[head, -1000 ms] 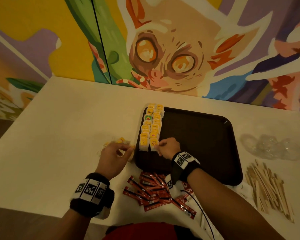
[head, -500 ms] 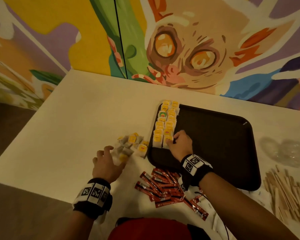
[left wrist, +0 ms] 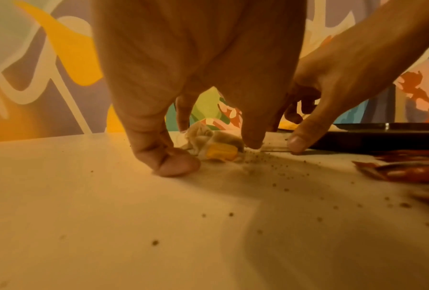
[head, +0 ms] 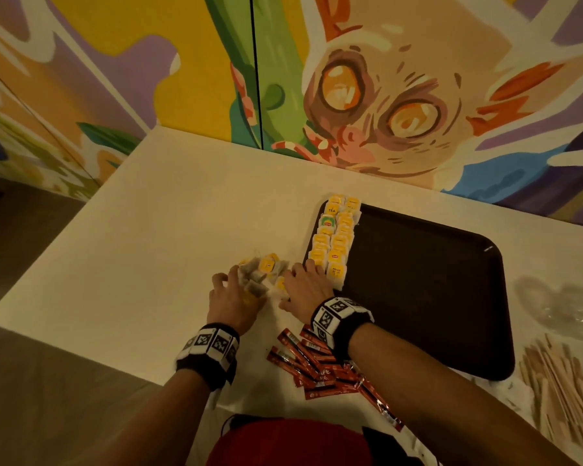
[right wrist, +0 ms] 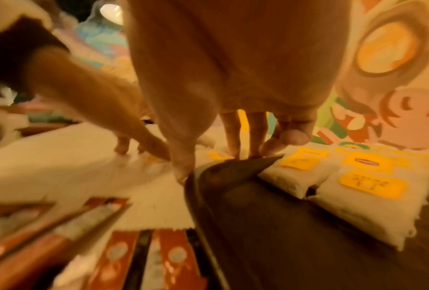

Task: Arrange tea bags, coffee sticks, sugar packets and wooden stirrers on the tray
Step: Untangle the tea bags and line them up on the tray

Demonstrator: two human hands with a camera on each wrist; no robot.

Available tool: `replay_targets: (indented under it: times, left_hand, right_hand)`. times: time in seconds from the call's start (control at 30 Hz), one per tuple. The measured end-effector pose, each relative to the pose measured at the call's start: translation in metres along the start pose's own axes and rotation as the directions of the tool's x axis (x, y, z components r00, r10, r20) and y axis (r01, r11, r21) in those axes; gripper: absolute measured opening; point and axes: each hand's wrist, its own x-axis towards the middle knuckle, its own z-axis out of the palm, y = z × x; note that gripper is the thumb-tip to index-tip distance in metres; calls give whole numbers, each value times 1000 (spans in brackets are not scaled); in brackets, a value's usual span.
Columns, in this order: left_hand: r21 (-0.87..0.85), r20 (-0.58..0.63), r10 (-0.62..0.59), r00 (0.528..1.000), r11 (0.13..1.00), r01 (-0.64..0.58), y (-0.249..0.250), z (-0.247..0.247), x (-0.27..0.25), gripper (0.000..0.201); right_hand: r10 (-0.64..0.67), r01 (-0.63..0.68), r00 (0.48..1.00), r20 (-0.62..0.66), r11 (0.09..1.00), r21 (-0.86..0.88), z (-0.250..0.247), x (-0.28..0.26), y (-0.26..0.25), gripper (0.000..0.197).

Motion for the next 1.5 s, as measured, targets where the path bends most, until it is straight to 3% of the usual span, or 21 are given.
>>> replay_targets:
  times: [0.1, 0.17, 0.27, 0.37, 0.5, 0.67, 0.77, 0.9, 1.0, 1.17, 1.27, 1.37, 1.5]
  left_hand:
    - [159, 60, 91, 994, 982, -99, 2, -3, 4, 32]
    - [148, 44, 99, 994, 984, -104, -4, -1, 8, 22]
    - [143, 23, 112, 993, 983, -115, -5, -2, 8, 17]
    - [83, 13, 89, 996, 993, -90, 3, -11, 1, 28]
    - [-204, 53, -28, 998, 978, 38, -5, -19, -3, 36]
    - [-624, 210, -1, 978, 770, 134, -2, -25, -8, 15]
    - [-713, 303, 68, 950, 677, 179, 3, -32, -11, 15]
    - [-772, 323, 156, 933, 614, 165, 15, -38, -14, 24]
    - [-806, 371, 181, 911, 550, 219, 27, -38, -16, 34]
    - [-852, 480, 179, 859, 328, 408, 42, -38, -19, 26]
    - [-873, 417, 184, 890, 355, 335, 45, -37, -19, 22]
    - [-902, 359, 147, 922, 309, 302, 45, -36, -16, 18]
    - [-907, 333, 120, 935, 312, 283, 46, -34, -14, 16]
  right_hand:
    - [-34, 34, 998, -51, 999, 4, 1, 0, -5, 43]
    - [-54, 57, 998, -35, 994, 89, 2, -2, -7, 35]
    - [-76, 84, 996, -44, 973, 216, 4, -6, -9, 29]
    - [-17, 53, 996, -90, 911, 409, 5, -10, -8, 22]
    - [26, 39, 994, -110, 834, 550, 1, -12, -4, 14]
    - [120, 7, 987, -105, 626, 780, -3, -20, -3, 15]
    - [143, 2, 986, -90, 523, 852, -5, -23, -3, 18]
    - [152, 32, 983, -103, 411, 911, -13, -28, -3, 22]
    - [138, 83, 977, -161, 451, 888, -17, -28, -4, 17]
    - [137, 111, 962, -236, 594, 797, -19, -29, -5, 19]
    - [118, 116, 969, -218, 563, 818, -20, -32, -5, 37]
    - [135, 92, 973, -186, 512, 854, -21, -36, -3, 51]
    - [129, 110, 974, -187, 451, 886, -21, -43, -1, 36]
